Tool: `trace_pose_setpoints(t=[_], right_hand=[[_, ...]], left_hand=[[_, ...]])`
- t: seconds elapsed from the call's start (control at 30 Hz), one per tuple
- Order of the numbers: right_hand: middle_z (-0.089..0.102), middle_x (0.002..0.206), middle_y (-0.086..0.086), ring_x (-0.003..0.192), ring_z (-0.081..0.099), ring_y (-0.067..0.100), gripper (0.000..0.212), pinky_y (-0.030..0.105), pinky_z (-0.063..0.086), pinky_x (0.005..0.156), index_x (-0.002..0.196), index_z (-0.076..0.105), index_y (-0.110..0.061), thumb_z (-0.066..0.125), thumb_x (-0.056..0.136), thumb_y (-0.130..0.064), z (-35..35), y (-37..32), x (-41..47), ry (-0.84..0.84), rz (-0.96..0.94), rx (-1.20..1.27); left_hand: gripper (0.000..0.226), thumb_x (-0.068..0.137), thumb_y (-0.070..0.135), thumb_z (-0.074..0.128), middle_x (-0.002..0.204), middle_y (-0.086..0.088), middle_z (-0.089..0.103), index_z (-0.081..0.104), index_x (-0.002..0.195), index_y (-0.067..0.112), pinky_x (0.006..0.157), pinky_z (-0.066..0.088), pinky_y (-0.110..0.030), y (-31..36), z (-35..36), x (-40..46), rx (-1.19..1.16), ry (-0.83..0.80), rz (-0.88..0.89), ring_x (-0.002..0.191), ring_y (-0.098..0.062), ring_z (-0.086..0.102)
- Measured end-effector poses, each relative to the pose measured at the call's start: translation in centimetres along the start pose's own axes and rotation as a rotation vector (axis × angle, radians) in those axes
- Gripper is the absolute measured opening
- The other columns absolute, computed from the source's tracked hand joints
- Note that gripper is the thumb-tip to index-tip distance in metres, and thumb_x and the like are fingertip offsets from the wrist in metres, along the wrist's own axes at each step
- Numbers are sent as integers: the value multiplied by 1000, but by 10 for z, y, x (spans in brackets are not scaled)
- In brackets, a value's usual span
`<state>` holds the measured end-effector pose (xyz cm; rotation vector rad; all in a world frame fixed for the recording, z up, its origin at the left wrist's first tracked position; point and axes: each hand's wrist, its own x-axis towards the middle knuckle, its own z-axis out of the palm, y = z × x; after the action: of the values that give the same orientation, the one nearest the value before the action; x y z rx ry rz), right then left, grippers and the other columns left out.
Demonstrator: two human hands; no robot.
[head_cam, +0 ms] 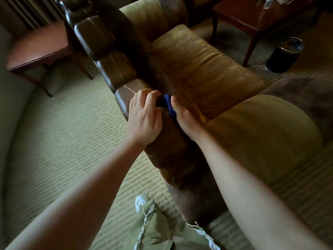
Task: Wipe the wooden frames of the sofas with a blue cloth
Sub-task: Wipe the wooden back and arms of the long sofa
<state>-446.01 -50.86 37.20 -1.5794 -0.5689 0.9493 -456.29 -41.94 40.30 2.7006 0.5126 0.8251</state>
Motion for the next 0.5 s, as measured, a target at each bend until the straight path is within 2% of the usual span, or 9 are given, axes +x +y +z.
trace_pose_setpoints(t=[0.07, 0.13, 0.2, 0.33, 0.4, 0.5], right_hand=[[59, 126, 0, 118, 53, 13, 49, 38, 40, 106, 128, 55, -24, 27, 99, -51, -1, 6, -4, -4, -32, 18], [57, 118, -10, 116, 50, 7, 36, 27, 38, 103, 123, 55, -26, 29, 102, -39, -2, 16, -13, 15, -70, 26], [52, 115, -15, 115, 46, 2, 34, 18, 34, 100, 128, 51, -24, 28, 104, -30, -4, 33, -25, 52, -53, 60], [56, 130, -7, 122, 51, 10, 41, 38, 38, 107, 131, 52, -30, 34, 96, -41, 0, 93, -60, 131, 82, 225], [60, 124, -2, 115, 56, 14, 35, 37, 41, 103, 125, 56, -28, 34, 100, -38, 3, 118, -81, 185, 249, 376], [60, 116, 3, 105, 57, 21, 38, 35, 42, 96, 126, 55, -19, 32, 101, -37, 4, 135, -93, 294, 504, 403]], left_hand=[[30, 82, 5, 52, 107, -17, 54, 57, 110, -2, 88, 40, -41, 1, 0, 1, 2, -18, -6, 96, -30, 50], [29, 82, 6, 50, 106, -18, 54, 57, 109, -2, 88, 40, -43, 2, -1, 1, 19, -32, -9, 97, -30, 51], [30, 83, 7, 49, 106, -18, 54, 57, 110, -2, 88, 40, -42, 3, 0, 3, 42, -47, -9, 96, -31, 51], [33, 82, 11, 46, 106, -19, 55, 58, 111, 0, 89, 38, -41, 3, 2, 2, 72, -58, -24, 97, -33, 51], [35, 81, 14, 43, 105, -19, 55, 58, 110, 0, 89, 37, -41, 2, 2, 1, 71, -44, -25, 97, -34, 51], [36, 81, 16, 40, 104, -19, 55, 59, 108, 0, 89, 38, -42, 3, 2, 0, 62, -27, -30, 97, -33, 51]])
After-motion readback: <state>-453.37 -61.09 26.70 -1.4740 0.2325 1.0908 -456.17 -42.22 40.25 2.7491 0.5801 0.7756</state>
